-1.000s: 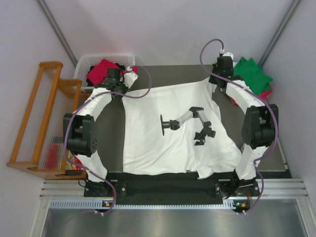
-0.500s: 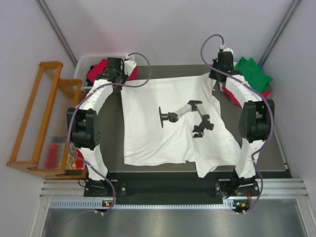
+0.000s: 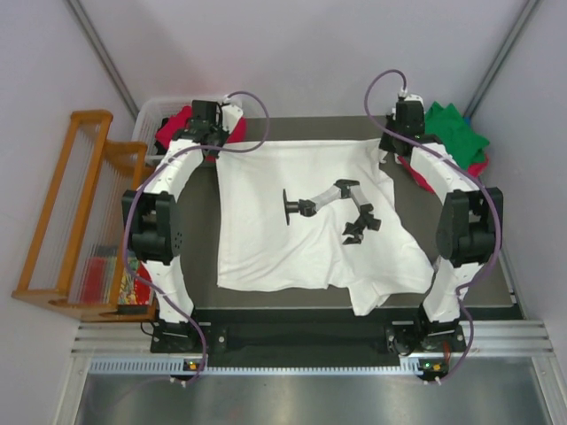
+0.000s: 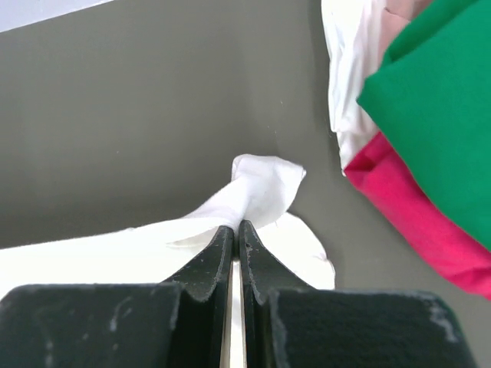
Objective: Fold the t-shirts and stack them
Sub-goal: Fold the tshirt
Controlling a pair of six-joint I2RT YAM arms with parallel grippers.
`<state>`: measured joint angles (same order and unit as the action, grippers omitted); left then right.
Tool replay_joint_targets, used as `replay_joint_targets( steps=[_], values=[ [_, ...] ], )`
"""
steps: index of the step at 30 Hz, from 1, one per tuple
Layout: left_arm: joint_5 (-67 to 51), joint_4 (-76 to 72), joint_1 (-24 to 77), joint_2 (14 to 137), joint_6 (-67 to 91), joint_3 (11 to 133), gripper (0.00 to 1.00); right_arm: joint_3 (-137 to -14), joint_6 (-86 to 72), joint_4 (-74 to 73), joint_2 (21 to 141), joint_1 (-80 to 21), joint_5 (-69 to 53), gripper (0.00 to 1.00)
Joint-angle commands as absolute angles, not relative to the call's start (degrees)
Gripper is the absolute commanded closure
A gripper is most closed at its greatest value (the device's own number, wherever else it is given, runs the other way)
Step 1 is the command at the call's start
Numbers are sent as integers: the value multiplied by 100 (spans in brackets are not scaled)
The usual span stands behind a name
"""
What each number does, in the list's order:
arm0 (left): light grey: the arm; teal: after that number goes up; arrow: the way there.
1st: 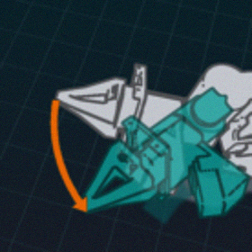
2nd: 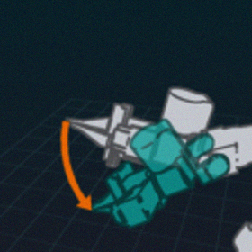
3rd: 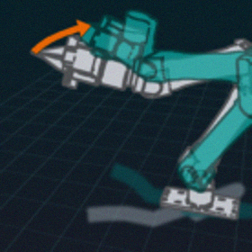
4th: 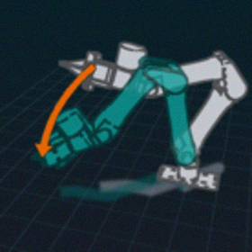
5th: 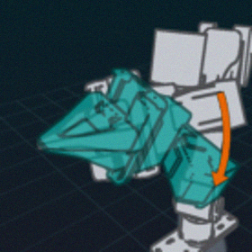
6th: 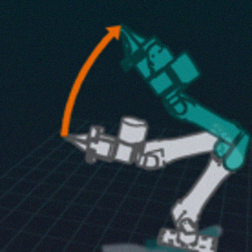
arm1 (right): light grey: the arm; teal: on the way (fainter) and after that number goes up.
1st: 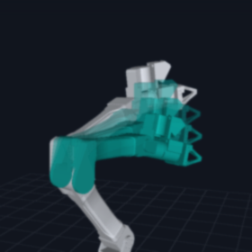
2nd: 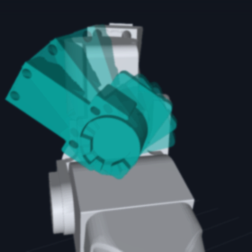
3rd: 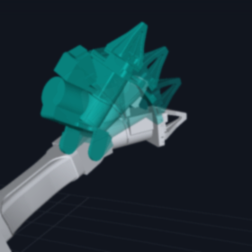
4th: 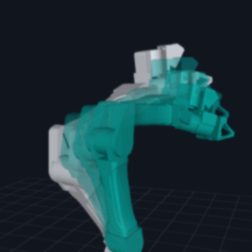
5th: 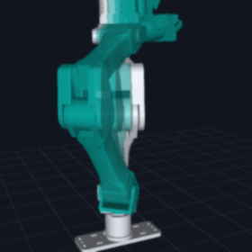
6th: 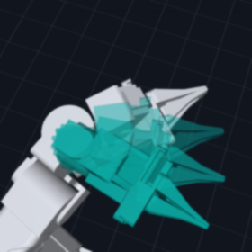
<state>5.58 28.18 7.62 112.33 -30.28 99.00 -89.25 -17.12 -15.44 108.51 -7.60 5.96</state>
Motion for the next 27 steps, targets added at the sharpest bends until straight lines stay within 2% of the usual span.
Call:
replay_joint_targets(
  steps=[1,11,27],
  values=[
    [817,2654,633,10837,-3102,9826,100,-8998,-1521,-1160,10256,-554,931,100],
    [984,2971,624,11364,-3120,10828,100,-10450,-1626,-1828,11012,-369,668,100],
    [395,3261,817,10328,-3129,9879,100,-8218,-1890,-1424,9661,-483,703,100]
  ],
)
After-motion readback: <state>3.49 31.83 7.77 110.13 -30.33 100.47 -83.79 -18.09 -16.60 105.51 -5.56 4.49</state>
